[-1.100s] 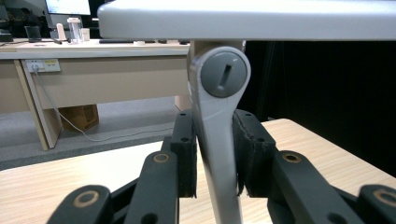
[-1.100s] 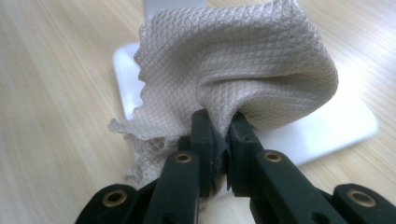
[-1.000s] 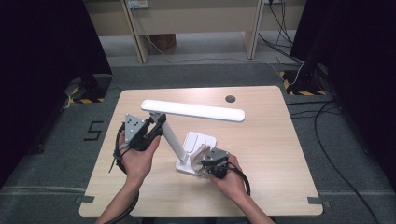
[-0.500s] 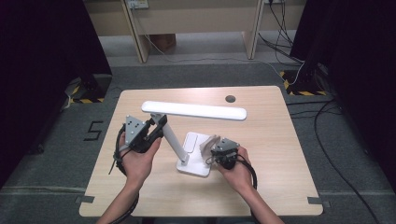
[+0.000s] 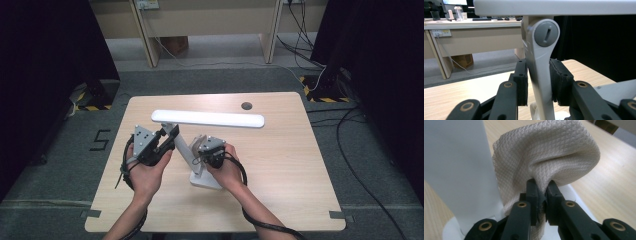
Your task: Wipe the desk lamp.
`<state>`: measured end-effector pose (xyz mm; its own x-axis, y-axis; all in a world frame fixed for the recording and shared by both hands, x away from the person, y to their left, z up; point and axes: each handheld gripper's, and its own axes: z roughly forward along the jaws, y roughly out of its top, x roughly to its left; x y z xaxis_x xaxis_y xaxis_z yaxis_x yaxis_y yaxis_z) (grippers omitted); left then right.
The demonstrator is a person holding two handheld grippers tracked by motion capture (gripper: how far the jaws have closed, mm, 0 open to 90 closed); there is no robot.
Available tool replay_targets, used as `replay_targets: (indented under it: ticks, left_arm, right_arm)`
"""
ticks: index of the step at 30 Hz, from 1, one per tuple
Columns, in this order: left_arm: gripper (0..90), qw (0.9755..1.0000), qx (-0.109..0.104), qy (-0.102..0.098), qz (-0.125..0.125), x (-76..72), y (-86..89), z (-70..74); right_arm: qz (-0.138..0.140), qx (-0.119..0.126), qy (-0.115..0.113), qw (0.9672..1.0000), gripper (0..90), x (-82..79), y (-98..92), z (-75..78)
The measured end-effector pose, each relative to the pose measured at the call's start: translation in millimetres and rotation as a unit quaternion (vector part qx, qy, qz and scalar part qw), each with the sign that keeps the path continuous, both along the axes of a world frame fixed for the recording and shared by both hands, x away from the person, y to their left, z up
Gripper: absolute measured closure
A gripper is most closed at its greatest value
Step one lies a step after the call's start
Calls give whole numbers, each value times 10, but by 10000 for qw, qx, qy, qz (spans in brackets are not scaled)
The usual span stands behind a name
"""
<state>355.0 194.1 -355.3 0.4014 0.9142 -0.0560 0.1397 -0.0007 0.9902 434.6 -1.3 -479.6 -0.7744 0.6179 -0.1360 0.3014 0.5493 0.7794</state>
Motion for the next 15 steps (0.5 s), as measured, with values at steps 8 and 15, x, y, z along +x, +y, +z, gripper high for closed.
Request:
replay_targets:
  ticks: [8, 15]
  left_arm:
    - [682, 10000, -12, 12, 27, -2, -20, -13]
    - [686, 10000, 8, 30, 25, -9, -25, -17]
  right_arm:
    - [-269, -175, 49, 9995, 837, -3, -271, -131]
    - [-530, -212, 47, 9984, 838, 4, -525, -172]
